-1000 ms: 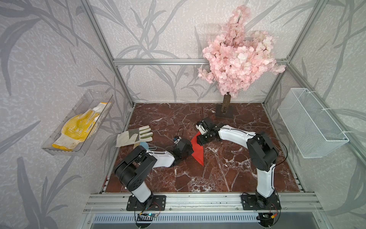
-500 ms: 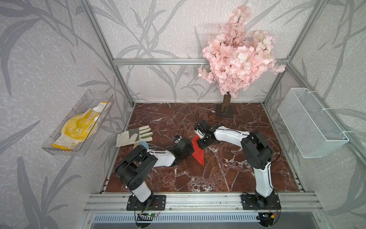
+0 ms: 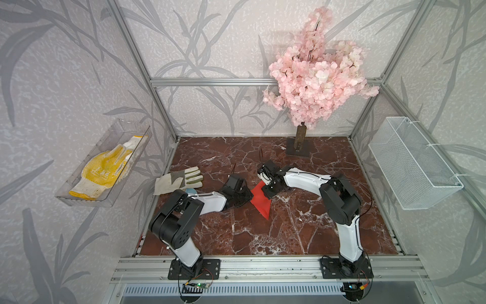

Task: Fold the square paper diagonally
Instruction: Fold the paper at the center of the board.

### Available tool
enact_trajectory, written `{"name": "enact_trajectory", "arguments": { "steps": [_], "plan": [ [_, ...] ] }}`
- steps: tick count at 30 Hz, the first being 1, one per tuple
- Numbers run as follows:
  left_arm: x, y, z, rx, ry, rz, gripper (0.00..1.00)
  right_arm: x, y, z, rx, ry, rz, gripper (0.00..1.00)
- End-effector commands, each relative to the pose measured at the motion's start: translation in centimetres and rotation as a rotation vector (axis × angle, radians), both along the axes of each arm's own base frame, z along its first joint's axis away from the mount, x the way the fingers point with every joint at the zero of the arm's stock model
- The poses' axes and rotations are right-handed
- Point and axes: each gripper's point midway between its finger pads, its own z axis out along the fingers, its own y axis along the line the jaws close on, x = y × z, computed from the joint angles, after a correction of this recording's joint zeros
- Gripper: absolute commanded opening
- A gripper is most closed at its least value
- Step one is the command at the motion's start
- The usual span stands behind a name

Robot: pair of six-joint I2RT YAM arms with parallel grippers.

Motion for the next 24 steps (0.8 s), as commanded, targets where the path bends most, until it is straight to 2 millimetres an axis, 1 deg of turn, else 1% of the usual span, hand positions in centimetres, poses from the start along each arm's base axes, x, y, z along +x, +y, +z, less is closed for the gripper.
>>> {"name": "enact_trajectory", "arguments": {
  "steps": [1,4,9,12,14,16,18,20,23,24],
  "plan": [
    [-3.2,0.4,-2.5,0.034,0.157,-0.149,0.22,-2.3,-1.5,-3.6,-0.080,0.109,0.007,0.54],
    [-3.1,0.3,-3.0,0.026,0.186,-0.184,0.20,-2.4,-1.5,-3.8,-0.076,0.114,0.004,0.54],
    [-2.5,1.0,-3.6,0.029,0.199,-0.180,0.14,-2.3,-1.5,-3.9,-0.076,0.111,0.005,0.54],
    [-2.1,1.1,-3.5,0.021,0.189,-0.175,0.09,-2.3,-1.5,-3.9,-0.075,0.109,0.003,0.54],
    [-1.8,1.2,-3.2,0.028,0.176,-0.179,0.05,-1.9,-1.3,-3.3,-0.048,0.103,-0.006,0.54],
    [-1.8,1.2,-3.1,0.032,0.162,-0.177,0.00,-1.3,-0.9,-2.1,0.008,0.103,-0.026,0.54],
    [-1.8,1.2,-2.9,0.029,0.144,-0.167,0.00,-0.5,-0.5,0.0,0.101,0.095,-0.061,0.56],
    [-1.8,1.3,-2.9,0.028,0.123,-0.142,0.00,0.1,-0.2,2.8,0.236,0.090,-0.104,0.57],
    [-2.1,1.6,-3.1,0.057,0.096,-0.094,0.00,0.2,-0.3,6.2,0.418,0.111,-0.164,0.58],
    [-2.3,1.6,-3.1,0.065,0.089,-0.081,0.00,-0.1,-0.4,6.9,0.465,0.123,-0.180,0.58]
  ]
}}
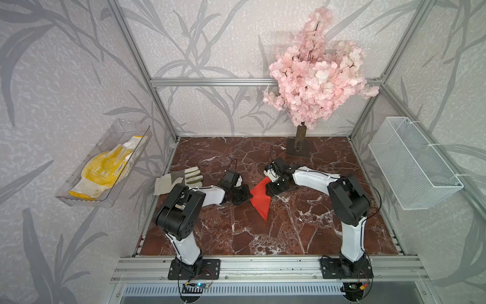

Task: Fold the square paper diagonally
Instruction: Fold the paper at the center of the board.

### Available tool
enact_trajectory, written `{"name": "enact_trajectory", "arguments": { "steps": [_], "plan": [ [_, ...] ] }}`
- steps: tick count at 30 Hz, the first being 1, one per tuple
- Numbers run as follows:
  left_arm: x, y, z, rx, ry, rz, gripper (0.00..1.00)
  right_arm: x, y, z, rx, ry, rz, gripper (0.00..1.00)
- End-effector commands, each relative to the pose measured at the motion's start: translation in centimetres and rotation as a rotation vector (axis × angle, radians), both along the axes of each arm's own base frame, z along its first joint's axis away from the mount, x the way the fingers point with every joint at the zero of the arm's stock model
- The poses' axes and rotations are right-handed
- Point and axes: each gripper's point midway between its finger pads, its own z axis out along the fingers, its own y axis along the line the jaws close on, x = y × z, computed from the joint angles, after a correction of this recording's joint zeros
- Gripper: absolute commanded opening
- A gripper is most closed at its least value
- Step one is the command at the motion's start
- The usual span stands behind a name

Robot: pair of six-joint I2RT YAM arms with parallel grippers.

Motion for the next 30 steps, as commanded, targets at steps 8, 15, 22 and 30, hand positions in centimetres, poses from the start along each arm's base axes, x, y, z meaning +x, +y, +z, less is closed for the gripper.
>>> {"name": "enact_trajectory", "arguments": {
  "steps": [8,15,22,30],
  "plan": [
    [-2.6,1.1,-3.0,0.177,-0.016,0.223,0.00,-2.8,3.4,4.9,0.545,0.229,-0.162,0.43],
    [-2.7,0.6,-3.5,0.196,-0.016,0.251,0.00,-1.8,3.2,0.9,0.546,0.325,-0.275,0.31],
    [-2.8,0.9,-4.0,0.223,-0.012,0.267,0.00,-3.0,1.6,-1.7,0.464,0.383,-0.324,0.29],
    [-3.1,1.4,-4.6,0.235,0.000,0.290,0.00,-6.1,0.3,-3.3,0.435,0.456,-0.330,0.13]
  ]
}}
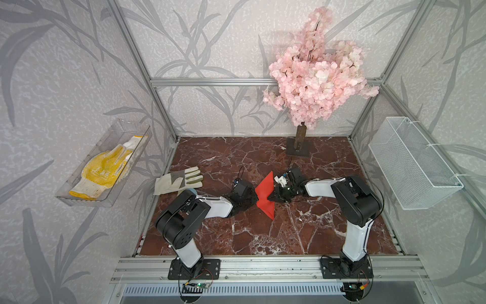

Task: Fold the square paper diagonally
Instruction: Fold the paper at the center of the board.

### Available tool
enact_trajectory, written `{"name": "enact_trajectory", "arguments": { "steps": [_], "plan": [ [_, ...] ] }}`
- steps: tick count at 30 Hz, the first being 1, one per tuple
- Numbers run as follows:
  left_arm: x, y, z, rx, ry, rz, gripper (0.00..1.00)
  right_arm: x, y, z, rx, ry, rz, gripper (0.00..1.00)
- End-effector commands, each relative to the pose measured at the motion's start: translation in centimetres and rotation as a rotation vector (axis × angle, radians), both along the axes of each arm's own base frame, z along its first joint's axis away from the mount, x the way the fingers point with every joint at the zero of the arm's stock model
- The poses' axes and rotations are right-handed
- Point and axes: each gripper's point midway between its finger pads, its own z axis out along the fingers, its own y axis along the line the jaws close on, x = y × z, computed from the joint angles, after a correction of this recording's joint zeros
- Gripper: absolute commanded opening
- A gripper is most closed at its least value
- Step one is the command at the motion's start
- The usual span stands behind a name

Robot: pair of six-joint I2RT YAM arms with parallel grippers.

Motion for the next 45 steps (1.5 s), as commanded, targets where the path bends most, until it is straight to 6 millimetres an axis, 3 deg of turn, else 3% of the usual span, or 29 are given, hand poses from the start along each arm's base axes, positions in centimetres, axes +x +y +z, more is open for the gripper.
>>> {"name": "enact_trajectory", "arguments": {
  "steps": [1,23,45],
  "plan": [
    [-3.0,3.3,-4.8,0.151,0.145,0.039,0.00,-2.4,-1.3,-1.5,-0.039,0.072,-0.001,0.11],
    [-3.2,3.7,-5.3,0.174,0.154,0.045,0.00,-8.0,-2.6,-2.5,0.025,0.189,-0.005,0.00],
    [-3.3,4.2,-5.1,0.184,0.144,0.057,0.00,-11.5,-3.0,-3.2,0.058,0.238,-0.046,0.00]
  ]
}}
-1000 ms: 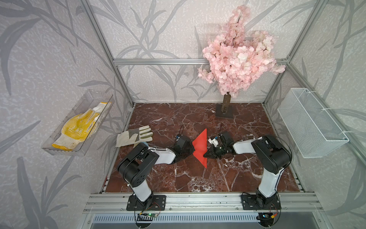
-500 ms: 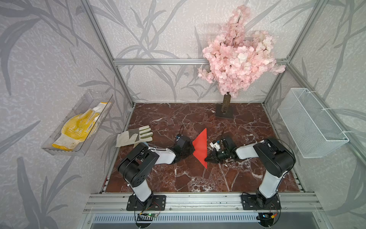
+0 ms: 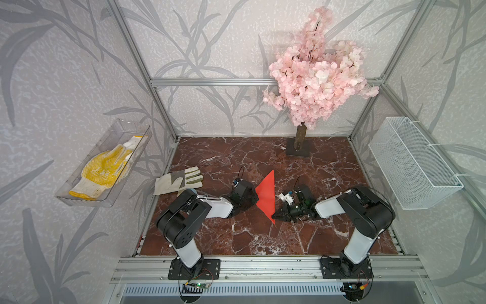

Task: Fold the square paper diagonally
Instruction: Fold the paper at the center of the board.

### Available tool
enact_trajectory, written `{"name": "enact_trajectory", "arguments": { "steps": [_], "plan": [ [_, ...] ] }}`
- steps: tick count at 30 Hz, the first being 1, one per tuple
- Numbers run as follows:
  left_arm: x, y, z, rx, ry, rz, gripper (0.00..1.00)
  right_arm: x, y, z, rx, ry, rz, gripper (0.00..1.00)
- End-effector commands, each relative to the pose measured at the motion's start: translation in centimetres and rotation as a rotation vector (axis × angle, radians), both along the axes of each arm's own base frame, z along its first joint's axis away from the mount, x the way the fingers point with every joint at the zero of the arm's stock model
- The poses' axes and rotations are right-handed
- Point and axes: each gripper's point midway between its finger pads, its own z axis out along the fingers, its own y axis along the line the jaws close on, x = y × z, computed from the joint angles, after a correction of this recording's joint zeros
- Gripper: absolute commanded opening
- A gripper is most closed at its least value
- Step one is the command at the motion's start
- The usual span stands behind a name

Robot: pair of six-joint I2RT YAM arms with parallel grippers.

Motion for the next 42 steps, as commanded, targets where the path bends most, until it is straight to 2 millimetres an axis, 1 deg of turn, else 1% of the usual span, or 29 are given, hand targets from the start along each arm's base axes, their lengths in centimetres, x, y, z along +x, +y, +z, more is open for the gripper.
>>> {"name": "enact_trajectory", "arguments": {
  "steps": [1,11,15,16,19,22,24,26,28,31,34,35,38,42],
  "plan": [
    [-3.5,4.2,-5.0,0.184,0.158,0.045,0.00,-2.5,-1.6,-2.7,-0.100,0.118,-0.037,0.00],
    [-3.5,4.5,-4.5,0.195,0.147,0.045,0.00,-3.1,-1.6,-2.2,-0.098,0.110,-0.037,0.00],
    [-3.6,4.5,-4.4,0.198,0.146,0.040,0.00,-3.3,-1.7,-1.6,-0.095,0.100,-0.036,0.00],
    [-3.6,4.6,-4.4,0.200,0.147,0.042,0.00,-3.1,-1.6,-0.7,-0.083,0.072,-0.033,0.00],
    [-3.6,4.6,-4.3,0.202,0.145,0.042,0.00,-2.7,-1.8,1.0,-0.087,0.020,-0.022,0.00],
    [-3.7,4.7,-4.2,0.204,0.144,0.041,0.00,-1.3,-1.7,3.7,-0.051,-0.050,-0.025,0.00],
    [-3.7,4.6,-4.2,0.204,0.143,0.037,0.00,0.0,-1.6,5.6,-0.011,-0.096,-0.038,0.00],
    [-3.7,4.4,-4.2,0.203,0.144,0.034,0.00,1.5,-1.4,6.7,0.005,-0.133,-0.049,0.01],
    [-3.7,4.2,-4.2,0.201,0.144,0.032,0.00,3.2,-1.3,7.1,0.016,-0.145,-0.058,0.01],
    [-3.6,4.1,-4.3,0.197,0.145,0.032,0.00,6.3,-1.2,6.8,0.002,-0.164,-0.091,0.01],
    [-3.7,4.0,-4.4,0.197,0.149,0.032,0.00,8.4,-0.8,5.6,-0.034,-0.158,-0.106,0.01],
    [-3.7,4.0,-4.4,0.198,0.150,0.032,0.00,8.8,-0.7,4.6,-0.049,-0.138,-0.107,0.01],
    [-3.8,4.0,-4.5,0.197,0.152,0.033,0.00,9.3,-0.6,2.7,-0.079,-0.090,-0.112,0.00],
    [-3.7,3.9,-4.5,0.195,0.152,0.036,0.00,8.3,-0.9,0.7,-0.107,-0.036,-0.097,0.00]
  ]
}}
